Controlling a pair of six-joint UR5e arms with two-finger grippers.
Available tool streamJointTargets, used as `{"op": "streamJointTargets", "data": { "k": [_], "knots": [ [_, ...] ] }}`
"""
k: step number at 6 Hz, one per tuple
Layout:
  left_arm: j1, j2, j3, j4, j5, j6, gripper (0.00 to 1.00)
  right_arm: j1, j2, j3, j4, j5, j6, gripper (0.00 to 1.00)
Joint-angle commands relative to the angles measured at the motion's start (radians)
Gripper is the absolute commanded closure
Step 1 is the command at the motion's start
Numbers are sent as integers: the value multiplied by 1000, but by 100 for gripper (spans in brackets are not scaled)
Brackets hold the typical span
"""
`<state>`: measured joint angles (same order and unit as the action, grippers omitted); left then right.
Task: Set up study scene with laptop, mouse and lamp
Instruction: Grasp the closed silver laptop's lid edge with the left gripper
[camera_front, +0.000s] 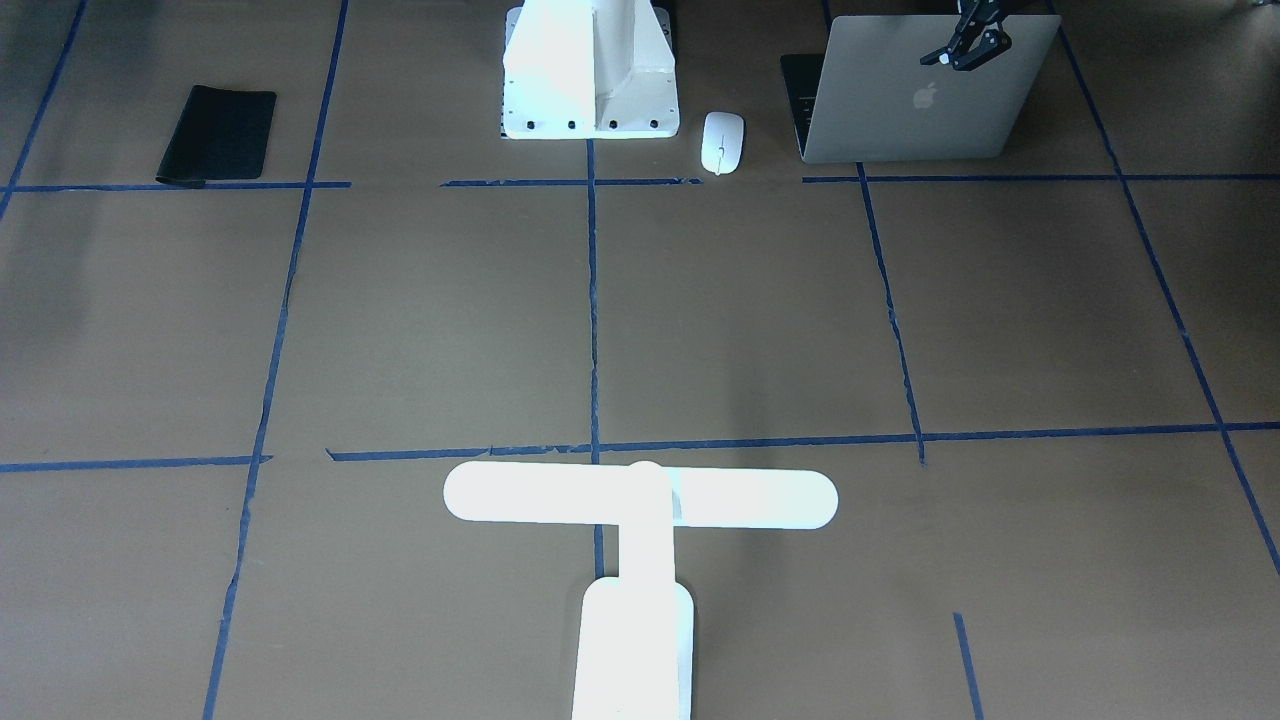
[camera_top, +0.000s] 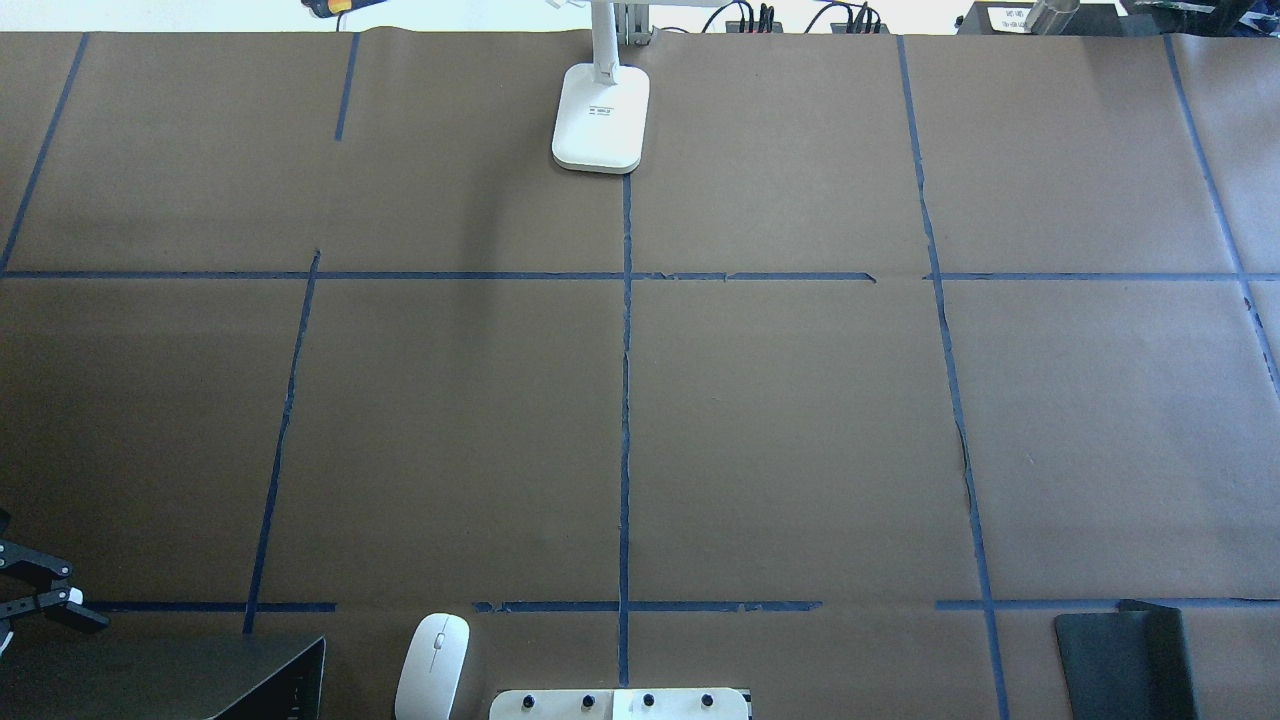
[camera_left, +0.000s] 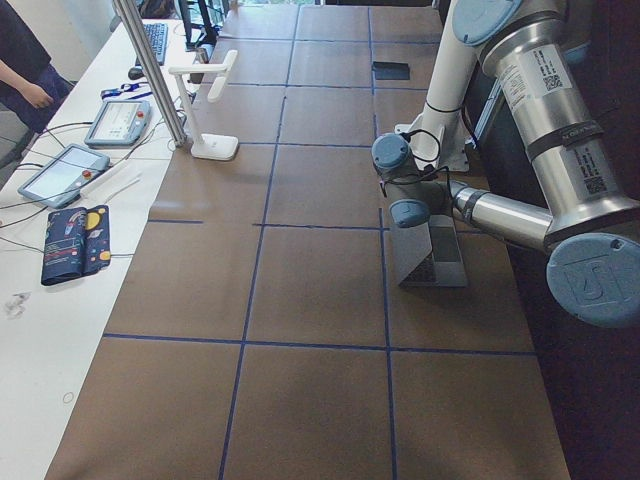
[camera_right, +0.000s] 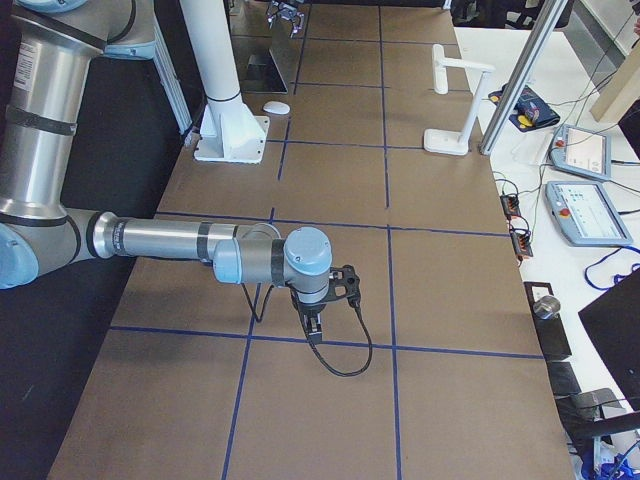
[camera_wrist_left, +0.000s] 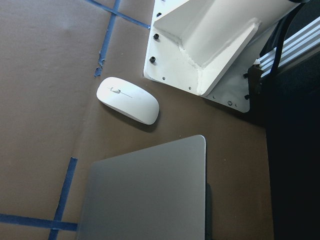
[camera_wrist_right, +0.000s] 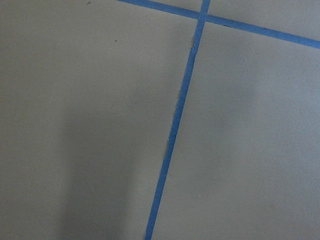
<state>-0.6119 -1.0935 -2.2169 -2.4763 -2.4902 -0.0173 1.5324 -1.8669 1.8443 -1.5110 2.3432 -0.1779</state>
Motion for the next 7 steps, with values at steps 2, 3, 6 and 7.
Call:
{"op": "streamJointTargets", "data": {
  "k": [2,3,6,7],
  "knots": [
    [15,3,52,1,7,5,0,0,0,0,-2,1,0,0],
    [14,0,52,1,5,5,0,0,0,0,-2,1,0,0],
    [-12,-17,54,0,1,5,37,0,0,1,0,2,0,0],
    [-20,-17,54,1,1,5,62,0,0,1,0,4,0,0]
  ]
}}
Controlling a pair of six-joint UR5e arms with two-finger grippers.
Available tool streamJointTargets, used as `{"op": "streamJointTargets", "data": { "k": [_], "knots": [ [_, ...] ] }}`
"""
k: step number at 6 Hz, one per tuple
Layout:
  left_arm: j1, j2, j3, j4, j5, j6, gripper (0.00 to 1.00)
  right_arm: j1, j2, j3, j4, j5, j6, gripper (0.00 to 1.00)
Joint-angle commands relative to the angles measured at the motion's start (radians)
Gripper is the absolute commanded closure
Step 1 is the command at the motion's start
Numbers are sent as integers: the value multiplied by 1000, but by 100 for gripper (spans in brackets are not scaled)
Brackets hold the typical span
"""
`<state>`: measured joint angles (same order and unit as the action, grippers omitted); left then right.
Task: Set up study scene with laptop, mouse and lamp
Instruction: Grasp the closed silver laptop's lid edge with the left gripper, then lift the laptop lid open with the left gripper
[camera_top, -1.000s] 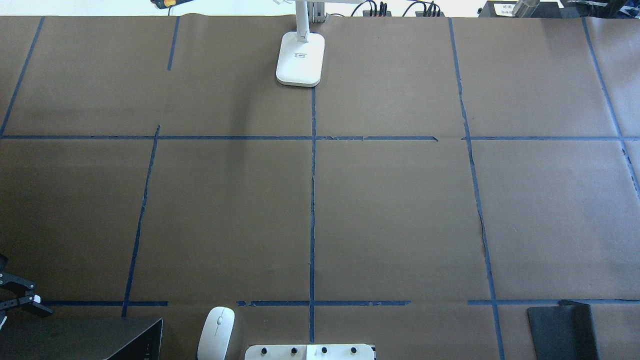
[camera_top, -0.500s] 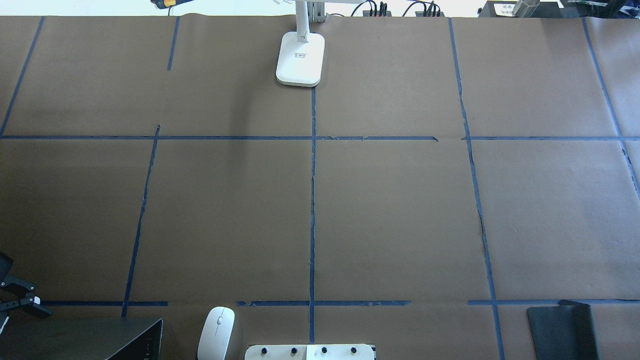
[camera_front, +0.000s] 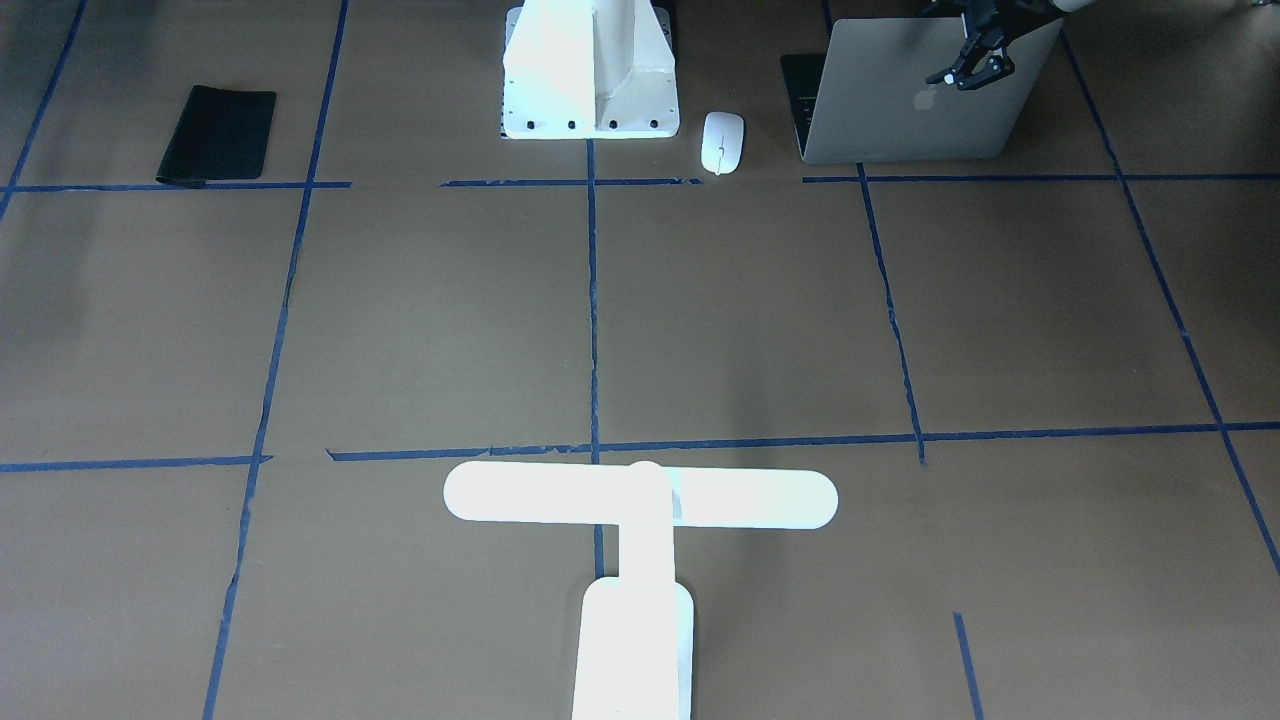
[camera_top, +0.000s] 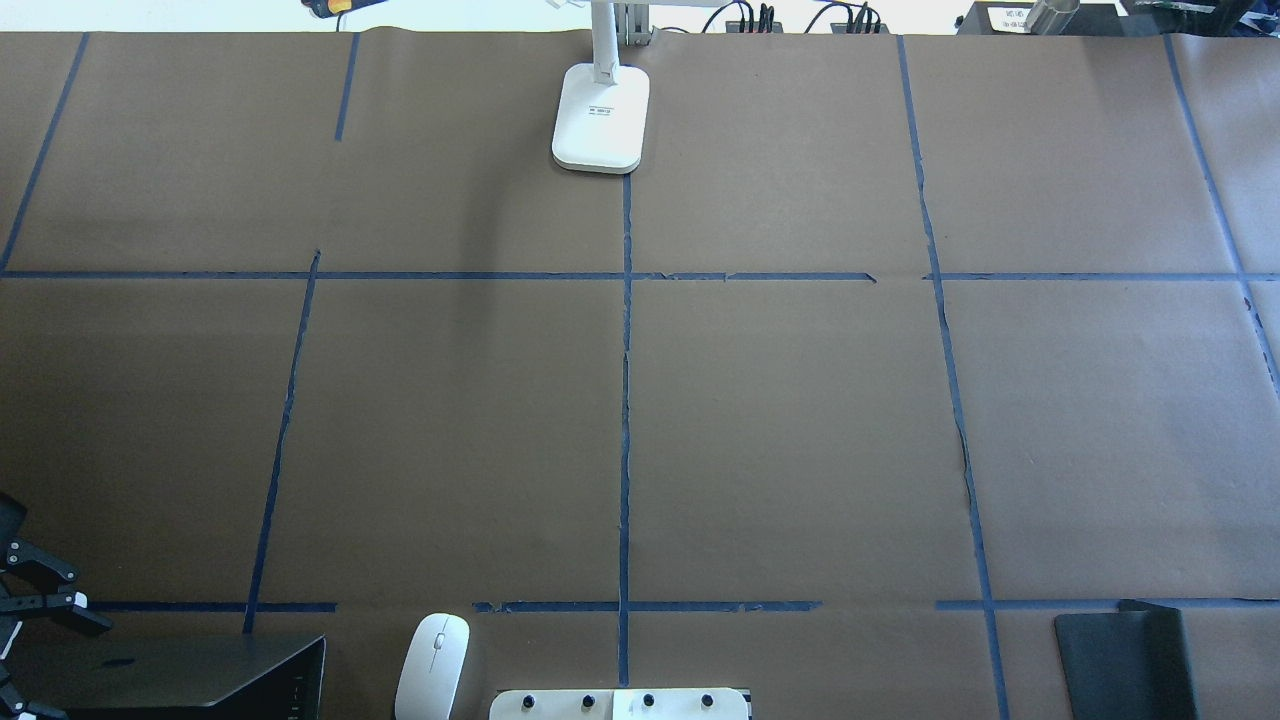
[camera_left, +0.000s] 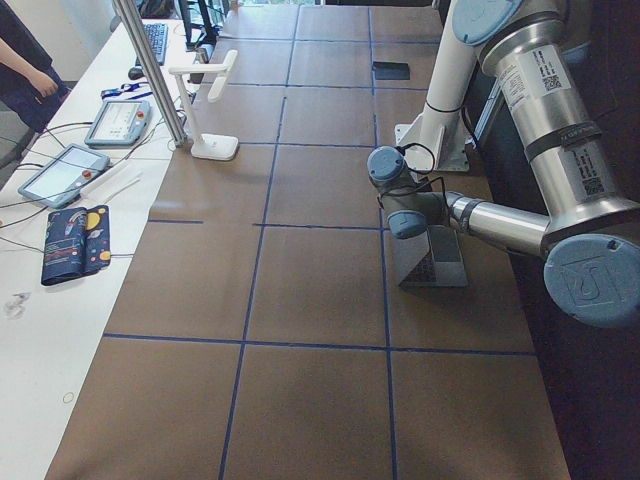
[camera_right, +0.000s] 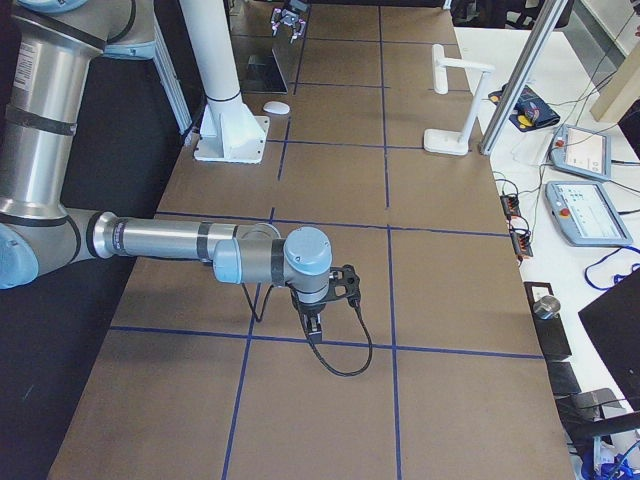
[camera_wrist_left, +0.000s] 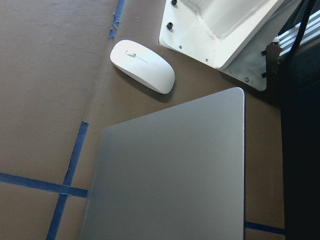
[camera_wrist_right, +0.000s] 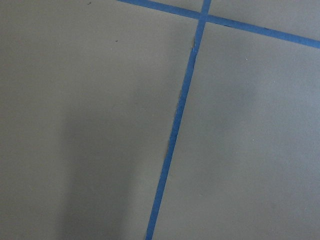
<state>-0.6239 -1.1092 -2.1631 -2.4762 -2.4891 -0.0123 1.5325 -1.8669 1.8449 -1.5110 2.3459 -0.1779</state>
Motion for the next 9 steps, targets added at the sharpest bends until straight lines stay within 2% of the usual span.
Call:
{"op": "streamJointTargets", "data": {
  "k": [1,2,3,5,9],
  "knots": [
    [-14,0,0,3,-5,0,81,0,0,0,0,3,0,0],
    [-20,2,2,7,-8,0,95,0,0,0,2,4,0,0],
    [-42,2,2,5,-13,0,100,0,0,0,2,4,0,0],
    [-158,-7,11,3,-121,0,100,0,0,0,0,4,0,0],
    [-307,-105,15,8,-120,24,100,0,0,0,2,4,0,0]
  ]
}}
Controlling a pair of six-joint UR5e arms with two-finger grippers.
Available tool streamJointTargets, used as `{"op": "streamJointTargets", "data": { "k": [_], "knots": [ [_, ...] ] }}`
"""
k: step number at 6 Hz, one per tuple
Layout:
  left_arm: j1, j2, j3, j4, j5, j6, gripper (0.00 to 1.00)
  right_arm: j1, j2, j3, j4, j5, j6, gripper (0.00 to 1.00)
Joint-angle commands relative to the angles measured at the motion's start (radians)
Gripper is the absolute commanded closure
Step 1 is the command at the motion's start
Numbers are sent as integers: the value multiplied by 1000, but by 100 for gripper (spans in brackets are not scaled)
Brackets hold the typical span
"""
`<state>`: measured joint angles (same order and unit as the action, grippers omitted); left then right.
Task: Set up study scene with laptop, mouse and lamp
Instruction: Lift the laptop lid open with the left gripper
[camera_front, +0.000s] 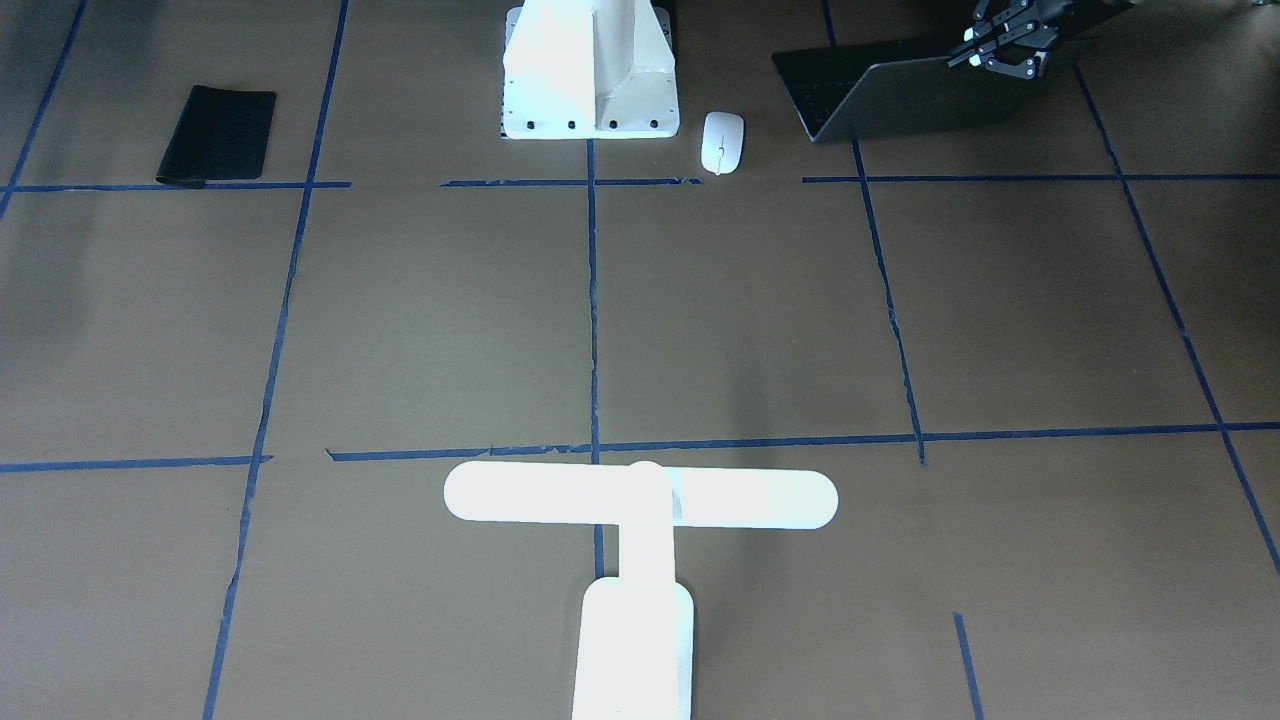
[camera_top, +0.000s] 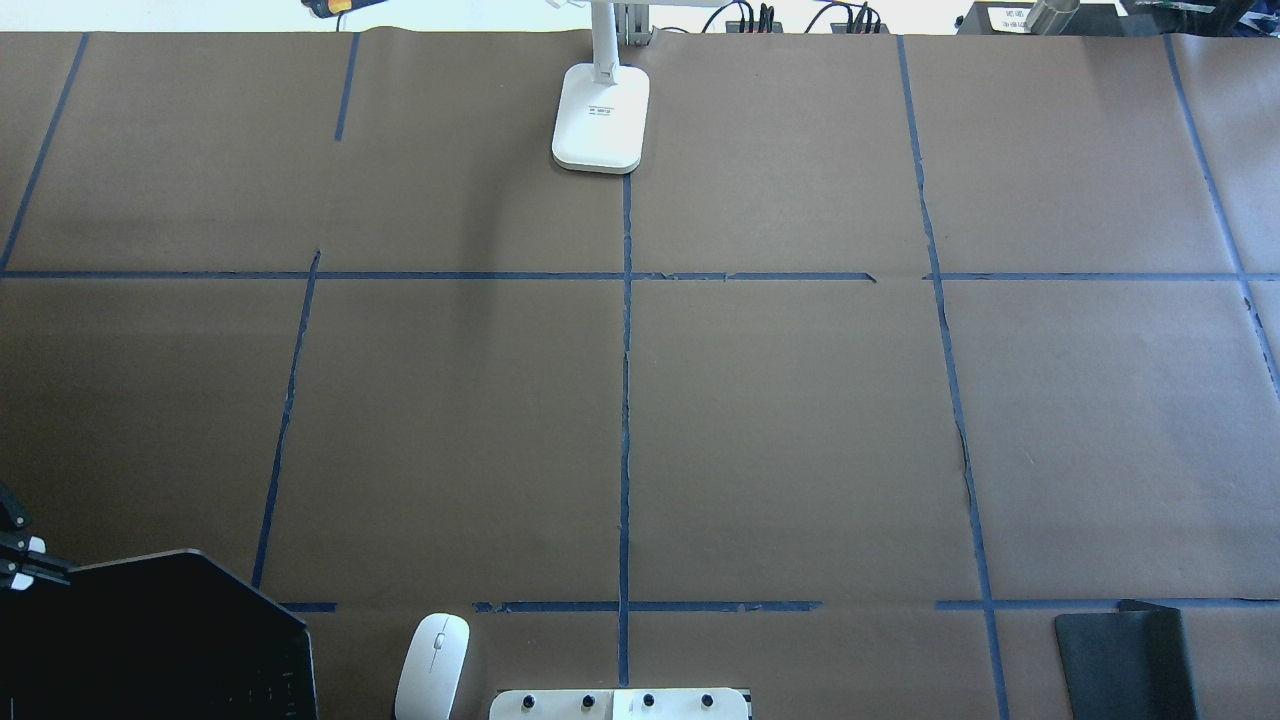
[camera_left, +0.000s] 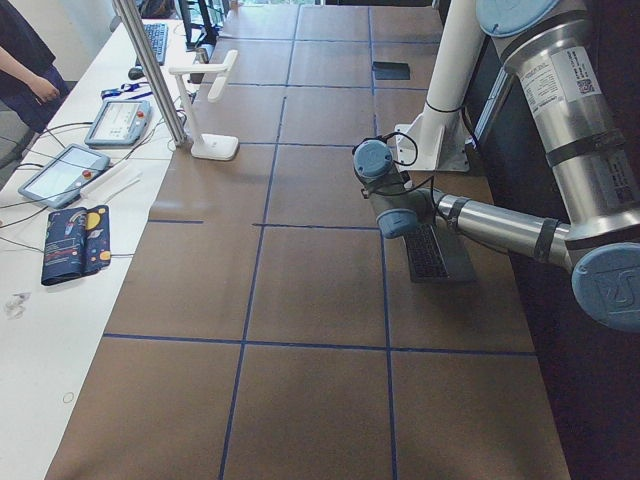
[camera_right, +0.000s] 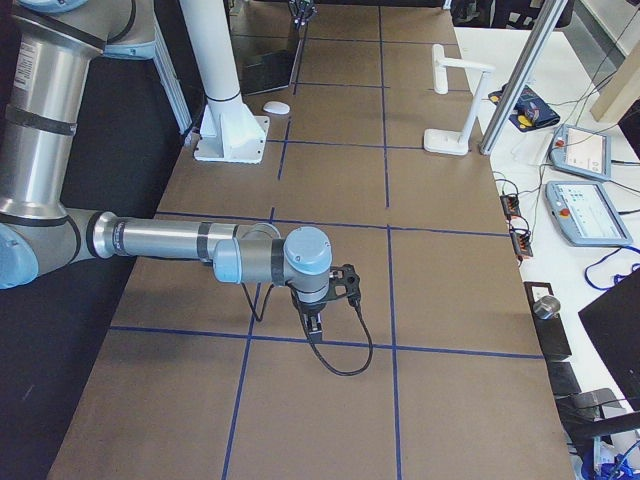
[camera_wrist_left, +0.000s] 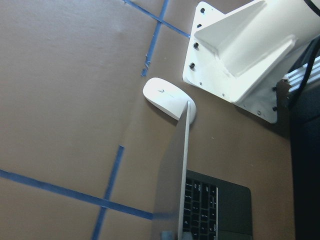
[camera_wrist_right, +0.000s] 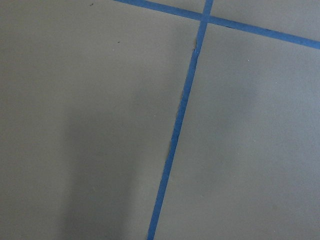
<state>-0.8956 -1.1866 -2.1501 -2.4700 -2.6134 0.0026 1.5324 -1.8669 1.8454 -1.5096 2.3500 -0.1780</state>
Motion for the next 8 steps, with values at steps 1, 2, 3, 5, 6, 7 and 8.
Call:
{"op": "streamJointTargets", "data": {
  "k": [1,2,3,5,6,7,8],
  "knots": [
    [-37,-74,25,3,9,13,100,0,0,2,0,0,0,0],
    [-39,-140,60,5,9,13,100,0,0,0,0,-1,0,0],
    [-45,-204,106,6,9,48,100,0,0,0,0,-1,0,0],
    [-165,-328,136,299,-3,408,100,0,0,0,0,-1,0,0],
    [-187,-391,136,404,-4,457,100,0,0,0,0,-1,0,0],
    [-192,-469,139,483,-4,459,100,0,0,0,0,-1,0,0],
    [-195,-572,145,582,4,459,100,0,0,0,0,-1,0,0]
  ]
}}
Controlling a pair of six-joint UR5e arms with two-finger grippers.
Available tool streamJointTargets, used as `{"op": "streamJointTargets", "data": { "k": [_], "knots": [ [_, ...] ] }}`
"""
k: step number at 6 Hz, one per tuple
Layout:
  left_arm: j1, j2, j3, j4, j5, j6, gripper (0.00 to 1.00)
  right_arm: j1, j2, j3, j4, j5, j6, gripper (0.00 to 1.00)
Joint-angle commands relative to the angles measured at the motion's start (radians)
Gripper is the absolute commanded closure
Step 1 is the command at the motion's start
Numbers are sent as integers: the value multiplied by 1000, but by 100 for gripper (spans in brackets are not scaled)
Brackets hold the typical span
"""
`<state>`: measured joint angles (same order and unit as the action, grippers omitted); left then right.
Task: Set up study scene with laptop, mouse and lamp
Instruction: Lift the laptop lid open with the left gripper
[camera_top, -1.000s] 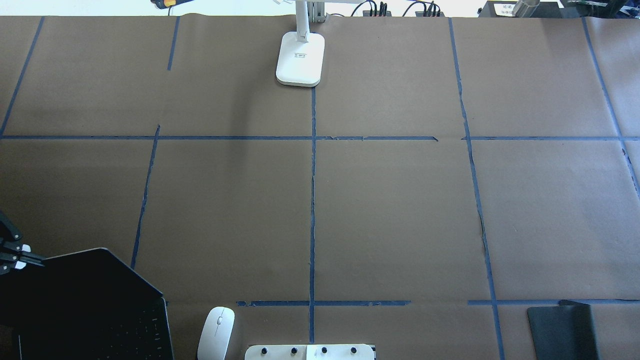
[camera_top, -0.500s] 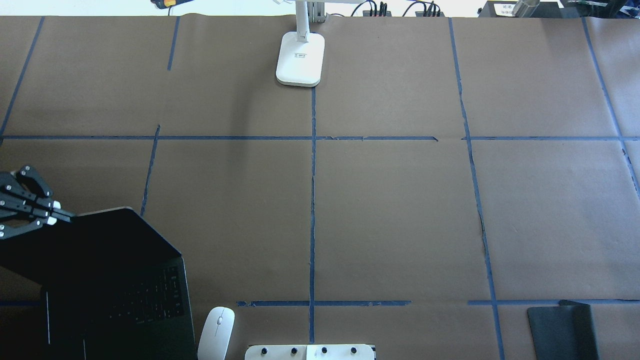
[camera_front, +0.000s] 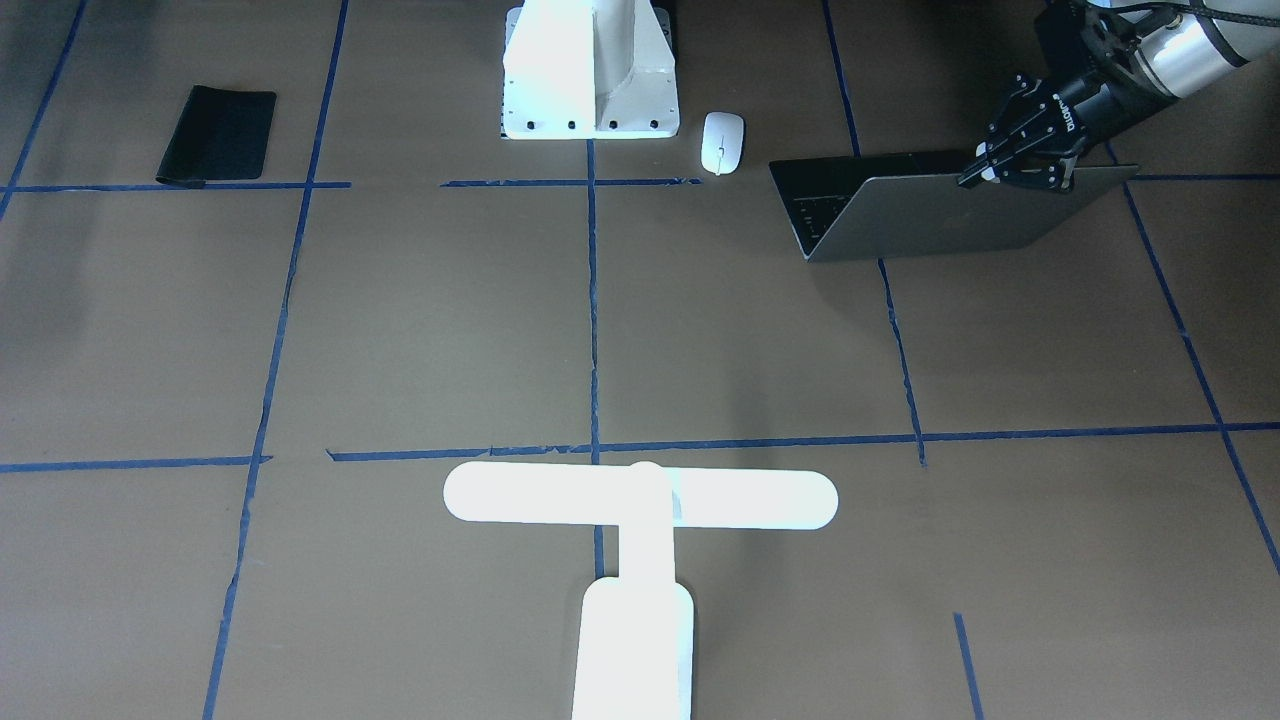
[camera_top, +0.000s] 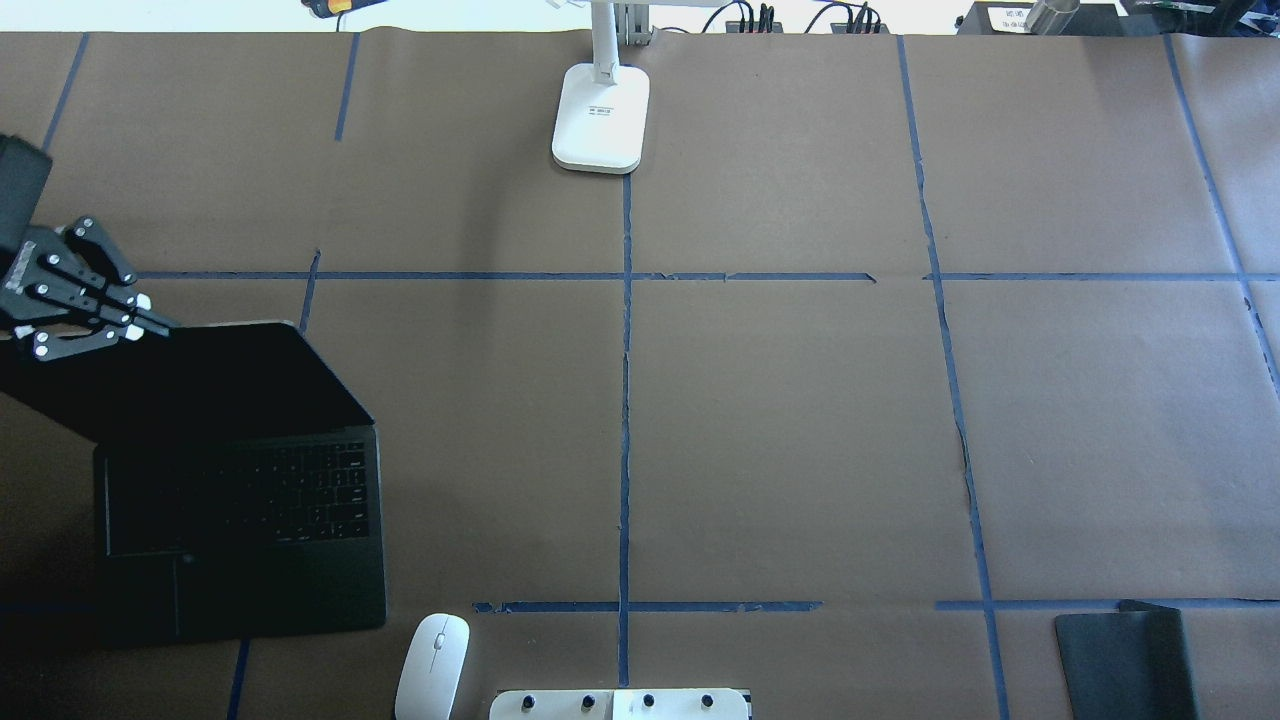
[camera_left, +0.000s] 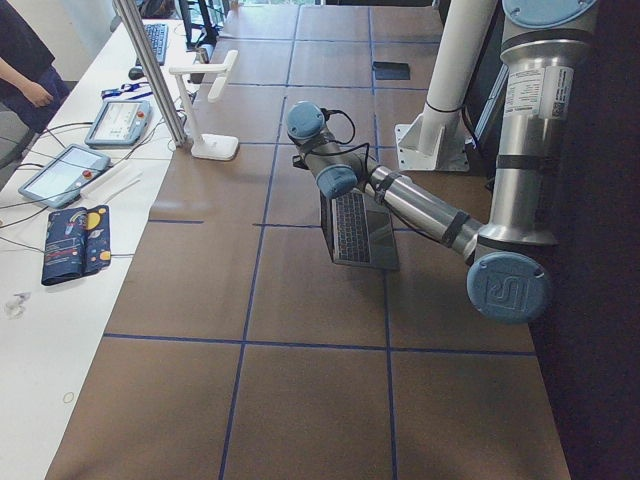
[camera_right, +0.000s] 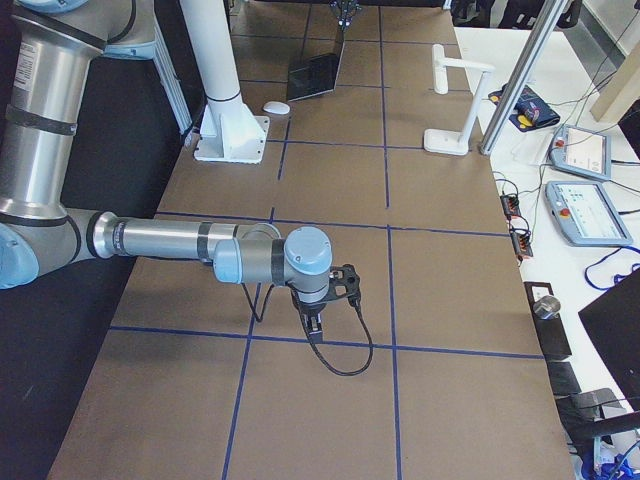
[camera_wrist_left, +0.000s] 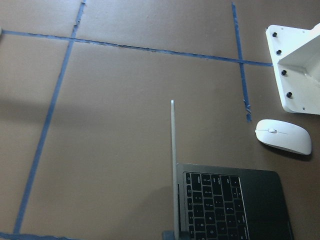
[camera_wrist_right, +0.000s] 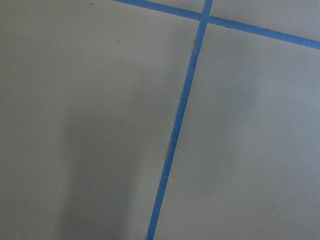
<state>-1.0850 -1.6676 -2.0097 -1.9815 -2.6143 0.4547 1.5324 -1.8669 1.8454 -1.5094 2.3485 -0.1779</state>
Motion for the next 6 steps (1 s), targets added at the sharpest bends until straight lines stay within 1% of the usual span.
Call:
{"op": "streamJointTargets", "data": {
  "k": [1,2,3,4,5,6],
  "knots": [
    [-4,-188,31,158,8,7,100,0,0,0,0,0,0,0],
    [-3,-313,125,174,13,5,100,0,0,0,0,0,0,0],
    [10,-424,226,173,46,7,100,0,0,0,0,0,0,0],
    [45,-534,327,173,101,7,100,0,0,0,0,0,0,0],
    [98,-601,389,170,179,7,100,0,0,0,0,0,0,0],
    [115,-691,472,167,222,4,100,0,0,-2,0,0,0,0]
  ]
}}
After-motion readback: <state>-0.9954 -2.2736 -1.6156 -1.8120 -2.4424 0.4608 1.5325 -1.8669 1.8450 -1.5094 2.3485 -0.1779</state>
